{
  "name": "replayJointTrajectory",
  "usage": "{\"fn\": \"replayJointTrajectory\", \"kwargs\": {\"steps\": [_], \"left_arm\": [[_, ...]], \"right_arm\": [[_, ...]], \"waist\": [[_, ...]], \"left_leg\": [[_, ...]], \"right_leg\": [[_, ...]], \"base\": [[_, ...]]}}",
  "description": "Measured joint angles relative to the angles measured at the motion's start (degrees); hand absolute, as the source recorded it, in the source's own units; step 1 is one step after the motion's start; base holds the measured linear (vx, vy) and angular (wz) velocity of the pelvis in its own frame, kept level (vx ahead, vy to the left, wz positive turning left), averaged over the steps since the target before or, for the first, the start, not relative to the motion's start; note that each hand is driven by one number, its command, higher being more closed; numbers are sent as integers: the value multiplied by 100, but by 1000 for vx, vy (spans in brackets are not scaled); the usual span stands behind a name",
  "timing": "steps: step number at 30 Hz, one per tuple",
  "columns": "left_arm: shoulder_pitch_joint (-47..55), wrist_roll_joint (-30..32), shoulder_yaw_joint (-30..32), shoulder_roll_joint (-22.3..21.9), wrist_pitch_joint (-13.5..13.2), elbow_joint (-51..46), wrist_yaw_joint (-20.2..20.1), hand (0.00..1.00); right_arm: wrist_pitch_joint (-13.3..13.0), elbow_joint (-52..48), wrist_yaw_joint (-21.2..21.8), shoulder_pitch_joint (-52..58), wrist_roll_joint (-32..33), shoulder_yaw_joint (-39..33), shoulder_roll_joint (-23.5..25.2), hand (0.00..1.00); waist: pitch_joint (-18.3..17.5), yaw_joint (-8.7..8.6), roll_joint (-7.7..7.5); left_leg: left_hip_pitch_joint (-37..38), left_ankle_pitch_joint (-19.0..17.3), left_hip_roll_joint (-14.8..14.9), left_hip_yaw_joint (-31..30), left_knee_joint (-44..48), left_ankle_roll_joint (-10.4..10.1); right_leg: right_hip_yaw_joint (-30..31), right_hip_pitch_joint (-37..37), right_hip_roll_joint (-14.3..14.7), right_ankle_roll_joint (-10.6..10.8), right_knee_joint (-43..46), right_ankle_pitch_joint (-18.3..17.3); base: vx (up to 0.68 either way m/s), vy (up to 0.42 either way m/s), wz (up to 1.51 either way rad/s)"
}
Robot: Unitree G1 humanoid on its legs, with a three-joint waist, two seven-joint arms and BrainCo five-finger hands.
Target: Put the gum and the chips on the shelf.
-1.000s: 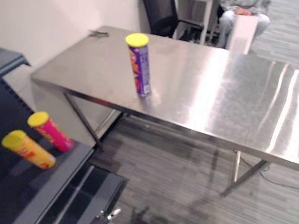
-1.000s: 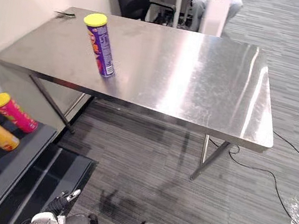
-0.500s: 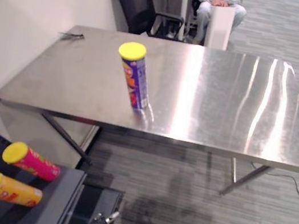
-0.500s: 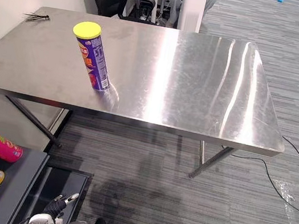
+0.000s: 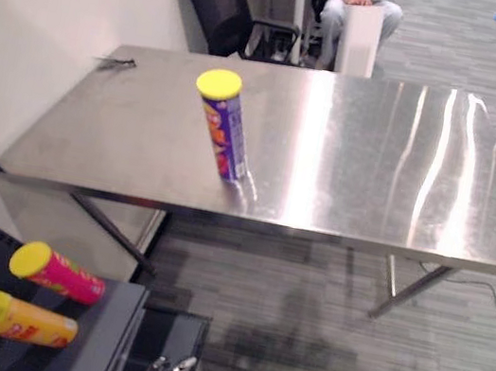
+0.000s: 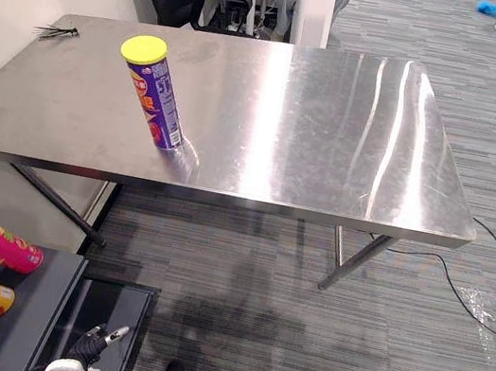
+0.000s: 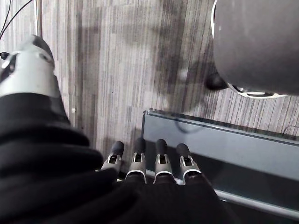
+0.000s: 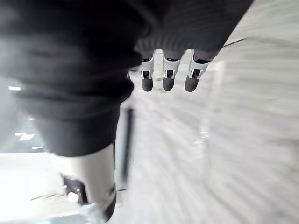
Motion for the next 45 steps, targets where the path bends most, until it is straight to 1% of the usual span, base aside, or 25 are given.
{"fn": "replayJointTrajectory", "kwargs": {"steps": [1,2,3,4,6,7,8,9,11,12,14,16,17,18,19,20,21,22,23,25,28,37,40,43,45], "left_arm": [[0,0,0,15,-10,-8,-1,0],[15,3,-2,16,-8,-46,4,0],[24,8,-6,16,-7,-68,4,0],[35,136,-8,14,-5,-132,3,0],[38,220,-21,14,0,-189,3,0],[39,226,-38,6,1,-208,2,0],[38,226,-36,3,1,-213,2,0],[38,226,-37,8,3,-242,3,0],[64,230,-56,-4,9,-304,-9,0],[67,329,-110,-25,7,-340,-24,0],[66,379,-185,-24,6,-365,-26,0],[67,380,-350,12,5,-372,-33,0],[65,377,-455,21,1,-388,-34,0],[59,375,-471,22,-3,-396,-35,0],[45,370,-499,5,-11,-454,-38,0],[38,354,-507,-5,-20,-473,-39,0],[37,334,-525,-6,-21,-498,-39,0],[38,324,-544,-8,-34,-525,-36,0],[39,322,-545,-7,-36,-527,-35,0],[39,314,-542,-6,-34,-537,-30,0],[35,276,-538,-25,-50,-556,-10,0],[38,161,-488,-39,-64,-555,15,0],[33,154,-479,-43,-66,-585,25,0],[31,152,-477,-45,-65,-653,49,0],[7,145,-477,-45,-70,-674,83,0]], "right_arm": [[-129,-563,-207,-203,-264,-5,-83,0],[-191,-1076,-339,-376,-420,5,-109,0],[-210,-1311,-408,-468,-532,22,-106,0],[-277,-1726,-549,-602,-771,93,-104,0],[-326,-2270,-634,-788,-1103,275,-103,0],[-358,-2616,-675,-907,-1282,451,-103,0],[-381,-2795,-686,-953,-1295,567,-102,0],[-417,-3135,-664,-1006,-1302,828,-102,0],[-533,-3346,-430,-1168,-1461,1318,-135,0],[-538,-3263,-204,-1331,-1488,1801,-334,0],[-540,-3131,-45,-1487,-1483,2294,-585,0],[-532,-2744,314,-1782,-1403,3187,-969,0],[-515,-2486,514,-1983,-1358,3591,-1036,0],[-509,-2336,609,-2102,-1273,3770,-1043,0],[-470,-1906,764,-2394,-1197,4155,-1055,0],[-401,-1689,842,-2553,-1140,4342,-1054,0],[-364,-1562,858,-2660,-1081,4470,-1055,0],[-291,-1247,910,-2951,-988,4790,-1028,0],[-269,-1095,938,-3135,-984,4935,-981,0],[-232,-881,940,-3444,-987,5151,-907,0],[-128,-688,948,-3744,-993,5309,-847,0],[87,-87,944,-4325,-997,5574,-660,0],[99,27,960,-4529,-996,5727,-524,0],[126,228,1016,-4716,-992,5867,-403,0],[145,333,1057,-4867,-991,5908,-287,0]], "waist": [[2,0,-20],[-12,-14,-48],[-19,-11,-61],[-35,-7,-94],[-52,-3,-140],[-77,-1,-127],[-80,-5,-138],[-97,0,-192],[-128,11,-287],[-134,24,-300],[-134,36,-300],[-134,60,-300],[-135,96,-300],[-135,134,-300],[-135,242,-300],[-137,335,-296],[-135,362,-293],[-133,422,-289],[-133,424,-289],[-131,431,-292],[-127,517,-288],[-94,560,-279],[-50,576,-268],[-26,670,-269],[68,677,-261]], "left_leg": [[-12,7,0,-2,-5,2],[-10,15,3,8,-32,3],[-8,24,3,8,-52,3],[-9,47,1,8,-103,7],[-12,65,4,15,-159,12],[-12,81,11,15,-199,13],[-13,82,15,16,-206,14],[-11,82,20,7,-207,14],[-10,82,31,-25,-207,15],[-10,85,45,-43,-205,19],[-10,88,25,-49,-194,24],[14,93,-24,-107,-176,31],[13,101,-38,-170,-174,44],[6,109,-43,-188,-175,55],[2,135,-53,-207,-176,87],[2,163,-63,-224,-189,95],[-2,181,-69,-238,-199,97],[-8,244,-85,-288,-251,95],[-4,309,-95,-321,-320,109],[2,427,-111,-377,-458,108],[15,547,-117,-442,-554,99],[31,577,-106,-559,-585,66],[37,590,-98,-640,-568,86],[62,581,-92,-643,-563,72],[95,579,-90,-657,-562,68]], "right_leg": [[2,-10,3,9,3,6],[20,-20,10,18,-2,12],[23,-27,14,19,-4,13],[26,-46,21,22,-11,18],[35,-87,38,22,-3,43],[35,-106,53,15,-6,79],[32,-112,59,19,-9,98],[32,-112,64,32,-14,117],[22,-107,73,19,-32,190],[-3,-84,77,32,-110,328],[-34,-72,69,31,-137,383],[-158,-6,16,32,-141,397],[-192,4,3,32,-125,397],[-208,3,0,32,-118,397],[-249,1,-10,32,-112,397],[-281,1,-18,32,-111,396],[-294,1,-21,32,-111,396],[-337,-2,-27,30,-113,395],[-371,-7,-28,30,-119,395],[-457,-14,-30,29,-155,394],[-533,-11,-24,25,-199,392],[-691,108,-19,11,-288,384],[-767,180,-8,1,-324,392],[-782,232,-1,1,-378,392],[-811,300,0,0,-385,393]], "base": [[0,0,0],[0,0,0],[0,0,0],[0,0,0],[16,-7,-2],[34,-13,-5],[34,-10,-6],[47,-14,-7],[35,-9,-8],[2,6,-8],[-4,8,-4],[-48,24,12],[-69,10,19],[-85,-4,15],[-82,-12,10],[-94,-20,8],[-93,-27,12],[-112,-37,14],[-93,-35,17],[-95,-41,14],[-87,-38,11],[-43,-23,6],[25,-22,13],[40,-21,4],[40,-22,4]]}}
